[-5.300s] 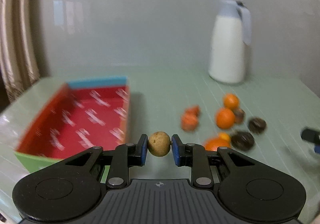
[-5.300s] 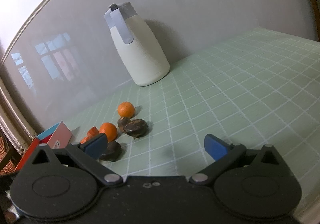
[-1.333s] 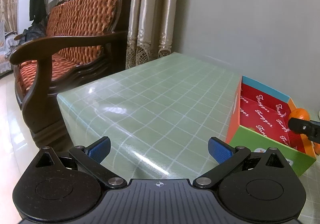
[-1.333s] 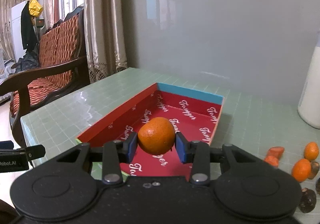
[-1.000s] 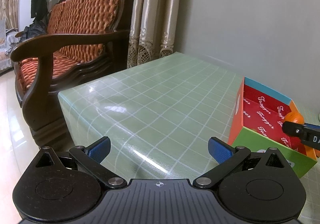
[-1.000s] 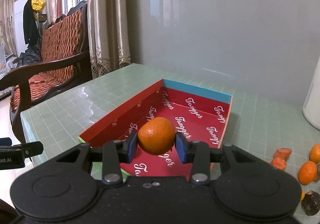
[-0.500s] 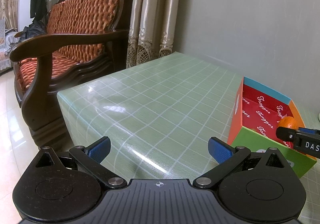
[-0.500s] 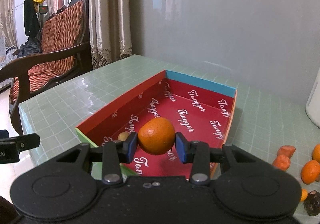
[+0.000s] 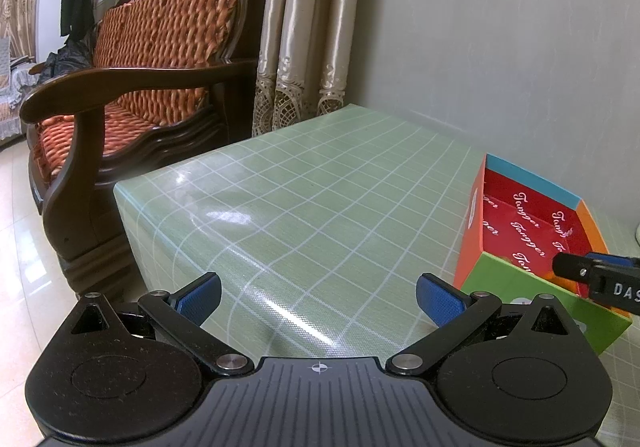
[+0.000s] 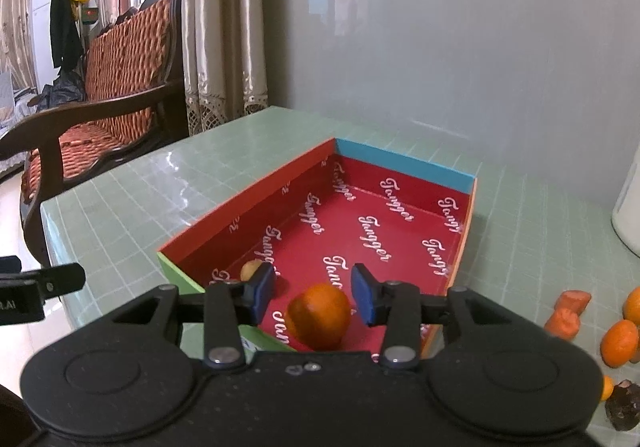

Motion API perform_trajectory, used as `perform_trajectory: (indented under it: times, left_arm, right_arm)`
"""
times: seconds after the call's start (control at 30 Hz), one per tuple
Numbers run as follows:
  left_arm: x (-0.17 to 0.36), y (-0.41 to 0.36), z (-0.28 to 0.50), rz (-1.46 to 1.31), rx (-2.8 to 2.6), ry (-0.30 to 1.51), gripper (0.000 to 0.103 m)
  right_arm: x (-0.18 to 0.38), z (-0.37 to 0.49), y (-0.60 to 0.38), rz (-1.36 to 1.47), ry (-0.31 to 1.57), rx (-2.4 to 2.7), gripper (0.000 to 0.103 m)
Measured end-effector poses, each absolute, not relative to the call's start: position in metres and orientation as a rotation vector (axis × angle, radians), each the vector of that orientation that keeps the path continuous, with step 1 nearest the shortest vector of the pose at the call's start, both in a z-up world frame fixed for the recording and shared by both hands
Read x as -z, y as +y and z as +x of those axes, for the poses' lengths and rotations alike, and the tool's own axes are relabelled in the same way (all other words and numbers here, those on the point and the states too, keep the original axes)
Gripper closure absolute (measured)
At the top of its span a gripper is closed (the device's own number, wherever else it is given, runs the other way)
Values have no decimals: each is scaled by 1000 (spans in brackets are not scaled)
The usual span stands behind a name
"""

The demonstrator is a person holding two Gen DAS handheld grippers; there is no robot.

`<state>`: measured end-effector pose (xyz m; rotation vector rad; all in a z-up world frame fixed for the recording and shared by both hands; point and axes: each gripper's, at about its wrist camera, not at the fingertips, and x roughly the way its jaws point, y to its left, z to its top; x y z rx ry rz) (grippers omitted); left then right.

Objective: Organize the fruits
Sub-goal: 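Lower the tangerine into the red box and open the right gripper, then move the left tool back toward the dark brown chestnut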

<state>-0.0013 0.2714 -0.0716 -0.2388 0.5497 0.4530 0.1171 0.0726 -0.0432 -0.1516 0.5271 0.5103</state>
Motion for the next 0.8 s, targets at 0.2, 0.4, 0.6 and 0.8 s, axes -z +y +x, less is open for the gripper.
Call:
perform_trajectory:
  times: [0.2, 0.4, 0.6, 0.8]
  left_arm:
    - [71, 267, -1, -232, -446, 548, 0]
    - [70, 259, 0, -213, -435, 546, 0]
    - [69, 248, 3, -196, -412, 545, 0]
    - [69, 230, 9, -152, -382, 549, 0]
  right_arm:
    - [36, 107, 59, -119, 481, -501, 35]
    - [28, 100, 43, -95, 451, -481, 22]
    - [19, 88, 17, -62, 406, -442, 7]
    - [22, 84, -21, -34, 390, -370, 5]
